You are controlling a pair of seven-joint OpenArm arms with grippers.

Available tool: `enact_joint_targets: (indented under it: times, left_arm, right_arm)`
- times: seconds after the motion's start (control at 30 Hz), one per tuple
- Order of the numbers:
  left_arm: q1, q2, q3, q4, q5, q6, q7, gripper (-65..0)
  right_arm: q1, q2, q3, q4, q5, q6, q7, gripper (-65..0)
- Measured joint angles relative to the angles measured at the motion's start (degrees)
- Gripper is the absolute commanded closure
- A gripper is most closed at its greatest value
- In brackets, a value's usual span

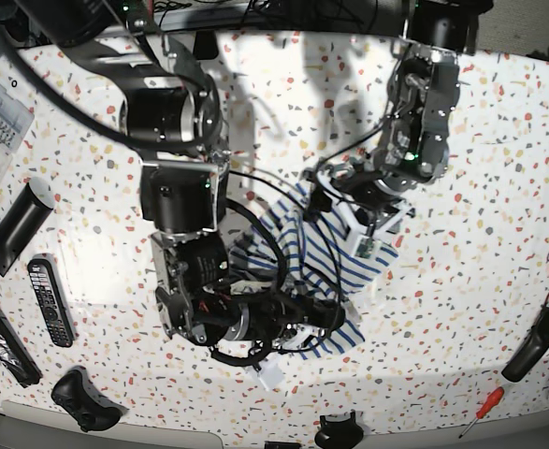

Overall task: Layout the t-shirt on the table in an organized manner, then fold the t-shirt properly
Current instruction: 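Lift the band end with the right gripper and fold it over the left gripper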

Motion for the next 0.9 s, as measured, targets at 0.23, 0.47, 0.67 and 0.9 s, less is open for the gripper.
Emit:
enact_joint_targets:
  times: [0.23,0.47,0.67,0.9]
  left_arm:
    - [-0.83,0.28,5.05,-0.15,1.22,2.60,0.15,-41.7]
    - [-0.92,0.28,5.05,-0.15,1.29,4.02,-0.26,-41.7]
    - [-0.92,0.28,5.05,-0.15,1.29,4.02,-0.24,-41.7]
    - [-1.38,0.22,5.05,2.71,1.51,4.11,11.80,-41.7]
  right_arm:
    - [0.00,0.02,0.00,0.00,-1.14,-0.96,1.20,0.0]
    - [0.20,0.04,0.00,0.00,-1.07,-1.09,-1.38,0.0]
    - [0.20,0.04,0.00,0.00,-1.07,-1.09,-1.40,0.0]
    - [0.35,0.04,0.00,0.00,2.10,0.04,-1.40,0.0]
